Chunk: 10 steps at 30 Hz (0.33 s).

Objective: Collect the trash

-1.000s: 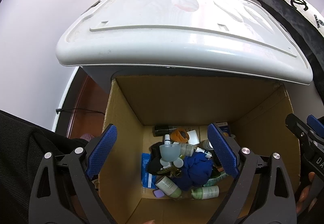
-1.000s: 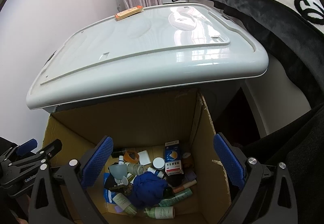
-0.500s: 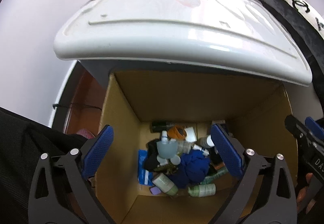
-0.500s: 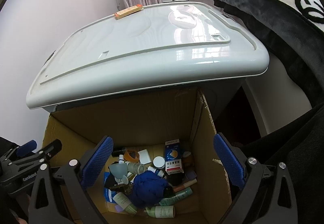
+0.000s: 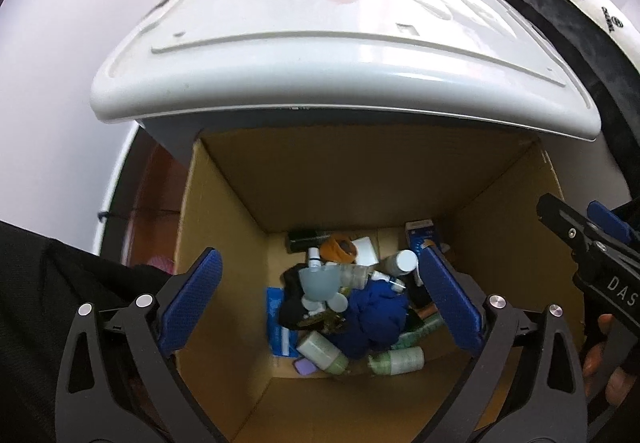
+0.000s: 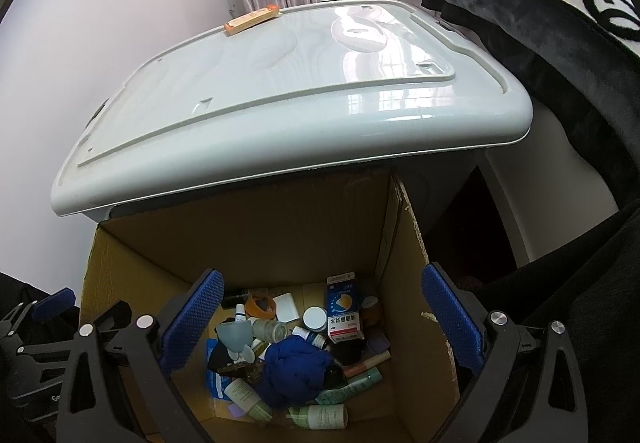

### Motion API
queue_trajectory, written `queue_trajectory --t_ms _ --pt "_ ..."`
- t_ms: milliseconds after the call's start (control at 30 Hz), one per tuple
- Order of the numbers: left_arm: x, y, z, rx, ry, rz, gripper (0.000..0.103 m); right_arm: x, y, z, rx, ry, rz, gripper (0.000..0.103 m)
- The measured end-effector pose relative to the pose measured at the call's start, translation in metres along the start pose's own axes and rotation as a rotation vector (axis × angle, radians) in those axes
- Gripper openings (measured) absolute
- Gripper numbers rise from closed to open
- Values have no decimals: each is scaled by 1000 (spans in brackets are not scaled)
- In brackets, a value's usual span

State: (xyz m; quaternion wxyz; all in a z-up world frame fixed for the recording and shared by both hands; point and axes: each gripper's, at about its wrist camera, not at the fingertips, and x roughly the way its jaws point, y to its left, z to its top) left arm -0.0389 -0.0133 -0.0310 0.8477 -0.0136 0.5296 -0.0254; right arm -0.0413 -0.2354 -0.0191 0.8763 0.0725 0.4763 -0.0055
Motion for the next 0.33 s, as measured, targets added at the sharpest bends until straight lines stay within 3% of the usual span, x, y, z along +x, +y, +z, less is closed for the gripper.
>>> queue_trajectory --t_ms 333 --pt "5 9 3 -48 20 7 96 -7 -6 3 27 -31 8 98"
